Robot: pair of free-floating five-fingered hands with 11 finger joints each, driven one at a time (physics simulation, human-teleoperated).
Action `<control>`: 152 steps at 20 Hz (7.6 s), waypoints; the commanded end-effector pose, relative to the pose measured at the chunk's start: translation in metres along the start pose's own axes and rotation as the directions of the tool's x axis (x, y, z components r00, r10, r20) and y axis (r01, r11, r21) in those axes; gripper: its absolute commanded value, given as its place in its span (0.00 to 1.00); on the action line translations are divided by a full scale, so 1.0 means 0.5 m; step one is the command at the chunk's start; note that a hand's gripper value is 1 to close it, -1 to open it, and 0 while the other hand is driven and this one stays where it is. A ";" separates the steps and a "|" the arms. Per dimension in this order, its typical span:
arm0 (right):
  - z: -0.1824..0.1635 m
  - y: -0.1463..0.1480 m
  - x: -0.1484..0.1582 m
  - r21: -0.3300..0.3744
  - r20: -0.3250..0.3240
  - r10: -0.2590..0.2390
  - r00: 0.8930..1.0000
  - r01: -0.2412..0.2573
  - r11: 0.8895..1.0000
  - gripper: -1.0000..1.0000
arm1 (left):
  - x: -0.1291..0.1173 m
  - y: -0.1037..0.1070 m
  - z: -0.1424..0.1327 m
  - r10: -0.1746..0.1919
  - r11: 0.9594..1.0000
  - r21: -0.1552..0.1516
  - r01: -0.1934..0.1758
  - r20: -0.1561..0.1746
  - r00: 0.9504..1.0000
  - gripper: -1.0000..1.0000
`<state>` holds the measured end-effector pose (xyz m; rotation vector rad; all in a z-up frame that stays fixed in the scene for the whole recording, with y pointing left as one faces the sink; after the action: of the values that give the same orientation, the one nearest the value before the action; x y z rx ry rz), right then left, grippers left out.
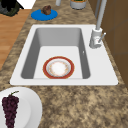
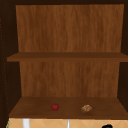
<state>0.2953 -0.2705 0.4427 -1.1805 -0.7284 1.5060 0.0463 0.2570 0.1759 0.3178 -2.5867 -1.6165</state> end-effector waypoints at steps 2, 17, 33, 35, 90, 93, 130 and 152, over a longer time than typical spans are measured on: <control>-0.004 0.008 -0.029 -0.011 -0.062 0.123 0.990 -0.124 0.992 1.00 | 0.000 0.000 0.000 0.000 1.000 0.000 0.000 0.000 1.000 0.50; -0.070 0.084 0.021 0.041 -0.133 0.324 0.937 -0.321 0.946 1.00 | 0.000 0.000 0.000 0.000 1.000 0.000 0.000 0.000 1.000 0.50; -0.174 0.150 0.020 0.089 -0.209 0.443 0.872 -0.435 0.896 1.00 | 0.000 0.000 0.000 0.000 1.000 0.000 0.000 0.000 1.000 0.50; -0.182 0.166 0.008 0.077 -0.205 0.419 0.885 -0.412 0.908 1.00 | 0.000 0.000 0.000 0.000 1.000 0.000 0.000 0.000 1.000 0.50; -0.554 0.518 0.111 0.462 -0.360 0.615 0.701 -0.439 0.771 1.00 | 0.000 0.000 0.000 0.000 1.000 0.000 0.000 0.000 1.000 0.50; -0.585 0.548 0.121 0.492 -0.377 0.634 0.676 -0.433 0.755 1.00 | 0.000 0.000 0.000 0.000 1.000 0.000 0.000 0.000 1.000 0.50; -0.572 0.441 0.180 0.552 -0.232 0.664 0.711 -0.466 0.692 0.00 | 0.000 0.000 0.000 0.000 1.000 0.000 0.000 0.000 1.000 0.50; -0.527 0.365 0.276 0.524 -0.101 0.524 0.846 -0.402 0.751 0.00 | 0.000 0.000 0.000 0.000 1.000 0.000 0.000 0.000 1.000 0.50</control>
<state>0.4861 -0.2197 0.1497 -1.1638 0.1514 1.8026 0.0463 0.2570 0.1759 0.3178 -2.5867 -1.6165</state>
